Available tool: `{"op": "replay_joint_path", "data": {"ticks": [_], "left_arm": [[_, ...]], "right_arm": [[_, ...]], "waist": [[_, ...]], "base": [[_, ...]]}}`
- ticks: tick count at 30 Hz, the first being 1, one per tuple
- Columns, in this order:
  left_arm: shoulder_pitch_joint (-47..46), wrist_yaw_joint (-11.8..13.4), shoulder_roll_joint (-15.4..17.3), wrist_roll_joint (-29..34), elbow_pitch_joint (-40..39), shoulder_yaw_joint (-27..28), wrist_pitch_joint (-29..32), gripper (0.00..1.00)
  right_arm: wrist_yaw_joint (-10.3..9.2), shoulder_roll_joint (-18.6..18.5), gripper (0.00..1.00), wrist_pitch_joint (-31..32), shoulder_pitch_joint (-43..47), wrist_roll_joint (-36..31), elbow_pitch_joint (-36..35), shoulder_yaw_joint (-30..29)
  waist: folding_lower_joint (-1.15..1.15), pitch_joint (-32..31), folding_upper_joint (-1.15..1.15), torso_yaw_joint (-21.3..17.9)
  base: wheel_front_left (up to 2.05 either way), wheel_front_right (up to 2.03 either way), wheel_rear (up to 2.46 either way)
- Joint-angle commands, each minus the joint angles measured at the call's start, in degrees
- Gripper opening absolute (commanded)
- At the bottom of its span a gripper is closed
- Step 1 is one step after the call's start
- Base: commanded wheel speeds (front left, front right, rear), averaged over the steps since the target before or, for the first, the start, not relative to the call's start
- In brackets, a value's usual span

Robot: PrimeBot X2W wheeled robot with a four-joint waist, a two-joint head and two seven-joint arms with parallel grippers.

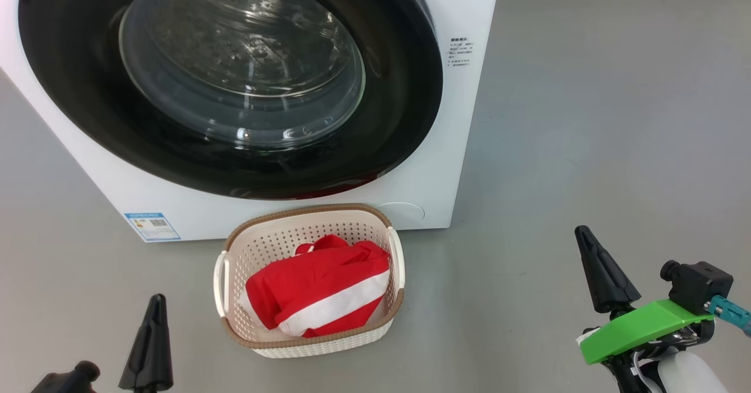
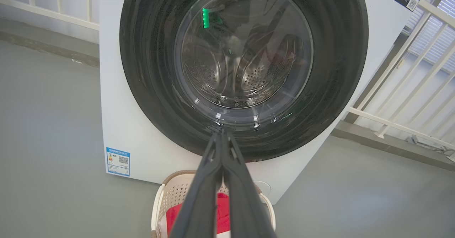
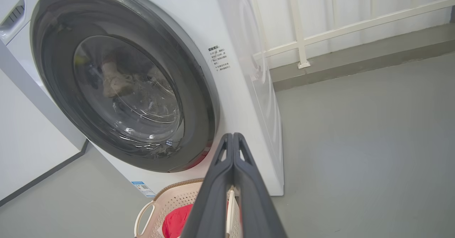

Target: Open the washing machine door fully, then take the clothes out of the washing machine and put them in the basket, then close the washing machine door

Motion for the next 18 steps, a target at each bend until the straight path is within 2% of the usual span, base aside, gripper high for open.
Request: {"op": "replay_joint_path", "data": {"ticks": [1,18], "left_arm": [[-1.71,-0.01,0.99,-1.56,-0.80,0.53,0.44,0.00],[-2.72,-0.05,1.17,-11.38,0.60,0.94,2.70,0.00]], "right_arm": [[-0.02,-0.37,0.00,0.32,-1.04,1.50,-1.41,-0.69],[-0.04,0.77,0.00,2.88,-0.33,10.25,-1.40,-2.26]], "waist": [[-0.01,-0.04,0.00,-0.01],[-0.01,-0.55,0.00,-0.11]], "base": [[0.00,0.00,0.00],[0.00,0.00,0.00]]}}
